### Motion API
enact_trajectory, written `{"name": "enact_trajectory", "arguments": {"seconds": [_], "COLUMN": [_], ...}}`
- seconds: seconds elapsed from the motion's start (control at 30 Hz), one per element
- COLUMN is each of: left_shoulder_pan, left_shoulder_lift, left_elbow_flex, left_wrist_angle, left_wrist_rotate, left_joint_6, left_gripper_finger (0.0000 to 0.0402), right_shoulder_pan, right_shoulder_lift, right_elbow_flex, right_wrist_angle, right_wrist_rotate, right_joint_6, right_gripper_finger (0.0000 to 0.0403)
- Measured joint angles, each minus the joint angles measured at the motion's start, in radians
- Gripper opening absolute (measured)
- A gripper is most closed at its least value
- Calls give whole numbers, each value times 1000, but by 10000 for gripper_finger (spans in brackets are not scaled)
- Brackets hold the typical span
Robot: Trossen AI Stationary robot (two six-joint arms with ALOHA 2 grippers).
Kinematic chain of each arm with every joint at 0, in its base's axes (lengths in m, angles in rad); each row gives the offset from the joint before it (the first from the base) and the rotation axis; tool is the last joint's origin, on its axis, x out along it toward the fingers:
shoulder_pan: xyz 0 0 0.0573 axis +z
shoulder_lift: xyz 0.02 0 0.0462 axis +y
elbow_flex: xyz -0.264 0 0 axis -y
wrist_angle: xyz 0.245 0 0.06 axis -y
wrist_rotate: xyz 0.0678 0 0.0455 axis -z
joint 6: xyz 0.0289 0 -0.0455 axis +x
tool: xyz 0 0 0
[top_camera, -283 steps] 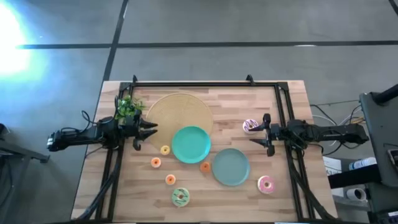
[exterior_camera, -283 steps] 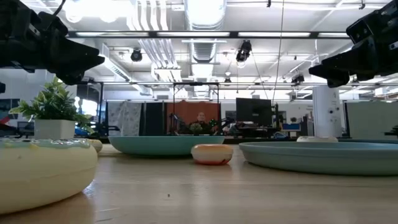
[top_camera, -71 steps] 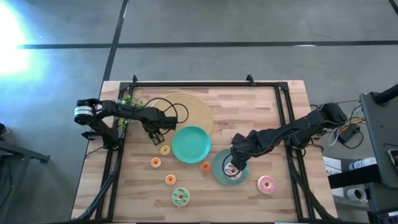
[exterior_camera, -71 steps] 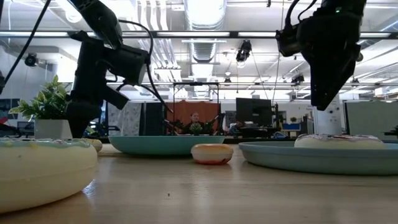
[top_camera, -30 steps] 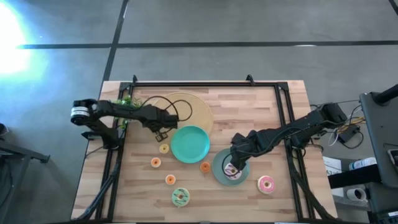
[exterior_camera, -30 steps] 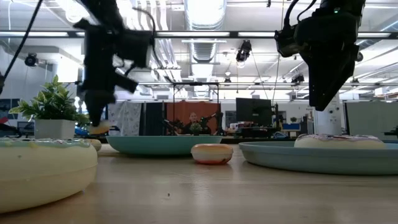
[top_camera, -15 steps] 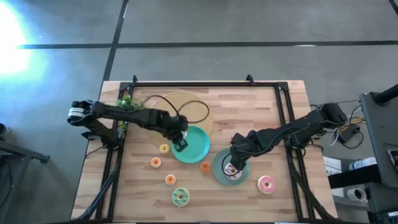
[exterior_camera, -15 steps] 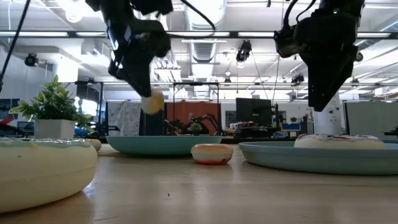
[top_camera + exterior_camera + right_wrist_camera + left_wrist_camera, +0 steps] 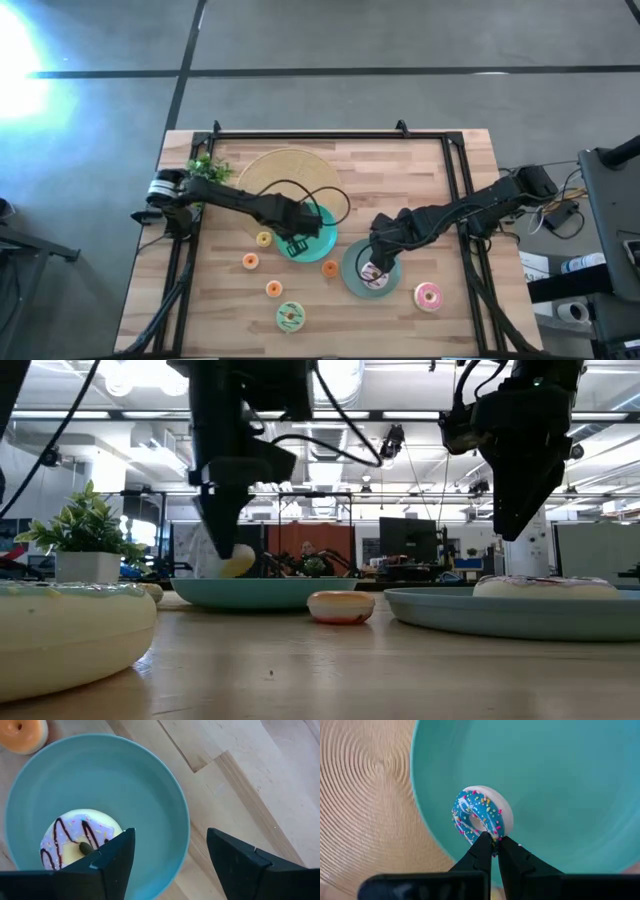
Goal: Pick & Place donuts
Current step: Put the small blue doughnut on the blue plate, then put the small yellow doughnut on the blue plate
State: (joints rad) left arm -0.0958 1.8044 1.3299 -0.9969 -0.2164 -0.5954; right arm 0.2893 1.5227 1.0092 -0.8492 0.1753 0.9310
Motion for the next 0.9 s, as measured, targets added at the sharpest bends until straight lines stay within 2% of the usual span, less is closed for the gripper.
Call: {"name": "enact_trajectory", "arguments": {"seconds": [0.3,0.6,0.9], "left_shoulder_pan": [-12,-19,-29], "left_shoulder_lift": [97,91,73], "left_elbow_flex": [64,62,105], "left_wrist_angle": [-35,-68,-148], "left_wrist_rotate": [6,1,32], "left_joint_6": [71,71,65], "left_gripper_finger": [13,88,99], "right_shoulder_pan": [0,0,0], "right_shoulder_lift": [0,0,0], "right_elbow_flex": [0,0,0], "right_wrist_angle": [3,4,4], "right_wrist_rotate": [0,6,7], "right_joint_6": [-3,-10,-26], "right_gripper_finger": [235,235,235]}}
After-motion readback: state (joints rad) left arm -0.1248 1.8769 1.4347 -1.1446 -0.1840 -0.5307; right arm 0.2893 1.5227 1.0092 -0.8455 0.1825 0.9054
